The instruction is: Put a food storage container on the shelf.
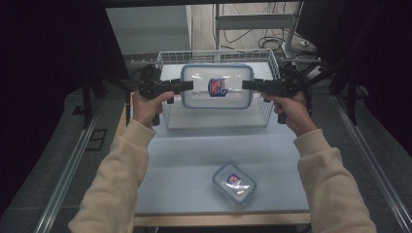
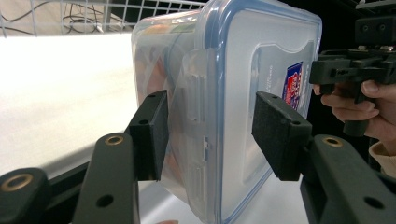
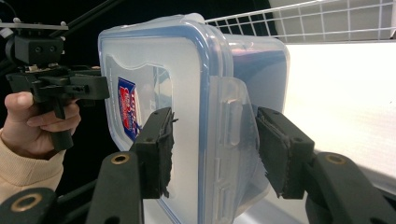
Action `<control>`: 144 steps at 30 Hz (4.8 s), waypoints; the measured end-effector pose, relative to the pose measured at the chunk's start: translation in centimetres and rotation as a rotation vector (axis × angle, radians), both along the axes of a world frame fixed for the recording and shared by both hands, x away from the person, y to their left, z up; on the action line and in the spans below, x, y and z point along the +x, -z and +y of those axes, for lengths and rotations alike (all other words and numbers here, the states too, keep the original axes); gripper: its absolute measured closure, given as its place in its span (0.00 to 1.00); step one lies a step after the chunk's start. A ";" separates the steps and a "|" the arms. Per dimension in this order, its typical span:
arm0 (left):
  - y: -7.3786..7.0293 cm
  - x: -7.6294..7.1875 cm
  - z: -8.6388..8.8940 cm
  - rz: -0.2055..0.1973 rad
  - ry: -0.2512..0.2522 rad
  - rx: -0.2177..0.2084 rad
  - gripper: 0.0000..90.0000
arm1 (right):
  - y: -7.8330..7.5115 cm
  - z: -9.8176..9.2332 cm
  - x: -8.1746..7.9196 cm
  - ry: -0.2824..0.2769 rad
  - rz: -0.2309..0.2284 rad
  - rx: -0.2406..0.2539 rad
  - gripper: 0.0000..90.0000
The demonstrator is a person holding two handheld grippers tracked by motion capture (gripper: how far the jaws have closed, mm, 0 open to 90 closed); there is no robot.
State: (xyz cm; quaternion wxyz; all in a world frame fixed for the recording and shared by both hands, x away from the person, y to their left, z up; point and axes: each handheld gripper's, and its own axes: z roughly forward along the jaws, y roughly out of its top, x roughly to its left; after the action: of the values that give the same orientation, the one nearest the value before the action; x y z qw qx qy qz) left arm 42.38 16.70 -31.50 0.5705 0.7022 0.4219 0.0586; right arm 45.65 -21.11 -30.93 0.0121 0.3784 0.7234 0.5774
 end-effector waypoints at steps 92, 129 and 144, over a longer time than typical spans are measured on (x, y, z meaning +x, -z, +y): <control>4.9 0.6 3.1 0.072 -0.012 -0.070 0.35 | 4.3 3.7 2.7 0.086 0.010 -0.169 0.99; 9.3 -4.1 2.4 0.070 0.034 -0.040 0.36 | 7.7 -0.1 -3.3 0.007 -0.005 -0.119 0.99; 13.0 -7.3 2.2 0.096 0.054 -0.027 0.37 | 12.6 -3.0 -6.6 -0.008 0.056 -0.129 0.99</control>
State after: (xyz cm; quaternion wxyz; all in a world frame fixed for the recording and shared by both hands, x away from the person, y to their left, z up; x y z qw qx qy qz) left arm 35.13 18.91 -44.46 0.5602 0.7077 0.4304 0.0039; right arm 39.06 -24.07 -43.55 0.0138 0.3897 0.7606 0.5190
